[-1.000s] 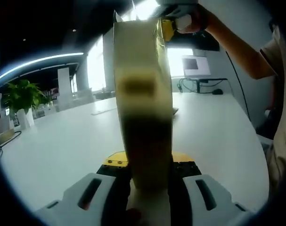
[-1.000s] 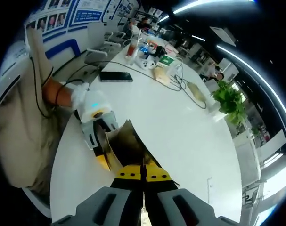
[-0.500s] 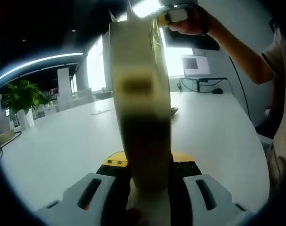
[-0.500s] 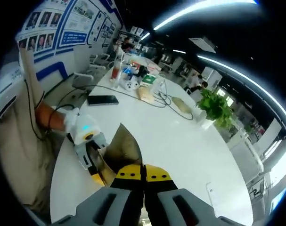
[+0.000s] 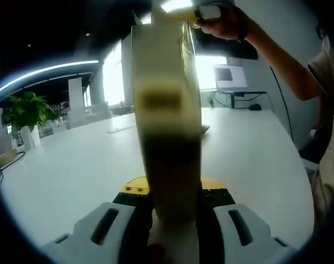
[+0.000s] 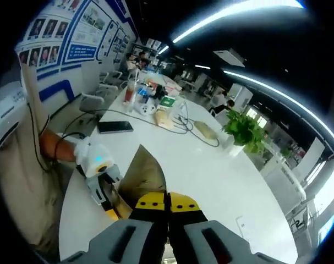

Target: Extract single mask from mask box in order stack masks on table

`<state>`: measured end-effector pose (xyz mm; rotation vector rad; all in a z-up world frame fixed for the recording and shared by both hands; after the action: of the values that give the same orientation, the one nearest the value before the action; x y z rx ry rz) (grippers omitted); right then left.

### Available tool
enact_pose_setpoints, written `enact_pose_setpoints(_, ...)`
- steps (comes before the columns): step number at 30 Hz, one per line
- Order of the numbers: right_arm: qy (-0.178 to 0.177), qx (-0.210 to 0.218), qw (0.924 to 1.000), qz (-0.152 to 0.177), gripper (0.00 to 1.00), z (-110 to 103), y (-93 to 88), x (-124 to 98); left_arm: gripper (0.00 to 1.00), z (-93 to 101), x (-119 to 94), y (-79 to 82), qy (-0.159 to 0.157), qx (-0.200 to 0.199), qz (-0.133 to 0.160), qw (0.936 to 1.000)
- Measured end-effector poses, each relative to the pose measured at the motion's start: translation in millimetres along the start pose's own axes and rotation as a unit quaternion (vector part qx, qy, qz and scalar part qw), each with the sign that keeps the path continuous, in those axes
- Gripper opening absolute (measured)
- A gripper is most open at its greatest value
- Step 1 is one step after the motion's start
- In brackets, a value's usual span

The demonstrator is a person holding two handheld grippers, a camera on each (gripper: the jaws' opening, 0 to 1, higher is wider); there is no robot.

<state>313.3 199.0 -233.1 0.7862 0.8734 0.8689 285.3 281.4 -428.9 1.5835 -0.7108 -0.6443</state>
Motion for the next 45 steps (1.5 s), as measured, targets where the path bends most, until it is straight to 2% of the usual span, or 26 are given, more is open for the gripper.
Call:
enact_pose_setpoints(9,-0.030,-0.016,0.9993,0.017,0.00,7,16.0,-11,0.20,-0.8,0,-1.2,0.004,-0.007,-0.003,1.0000)
enact_pose_setpoints(23,-0.074,-0.024,0.9962,0.040,0.00,22,30.7,-23,0.20,-1.2,0,-1.7,0.005,-0.011,-0.005,0.9999)
enact_pose_setpoints(31,-0.122,-0.033,0.9905,0.056,0.00,38,45.1,-39,0.20,-0.5,0,-1.0,0.005,-0.014,-0.005,0.9999)
enact_pose_setpoints(38,-0.139,-0.033,0.9872,0.071,0.00,44,54.0,-50,0.20,-1.1,0,-1.1,0.006,-0.015,-0.005,0.9999)
enact_pose_setpoints(45,-0.171,-0.032,0.9819,0.074,0.00,57,54.4,-62,0.20,-0.7,0,-1.1,0.006,-0.014,-0.005,0.9999)
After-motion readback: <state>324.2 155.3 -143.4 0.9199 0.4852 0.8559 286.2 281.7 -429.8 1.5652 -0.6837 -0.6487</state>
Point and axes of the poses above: the point that each gripper's makers call its tool centre point, and the gripper's own axes: x roughly forward along the fingers, z roughly to its right, y roughly out of its top, the point moved 5 cm from there along -x, roughly backward along the fingers, and after that the axes turned 11 degrees about z, right-handed, at the moved point
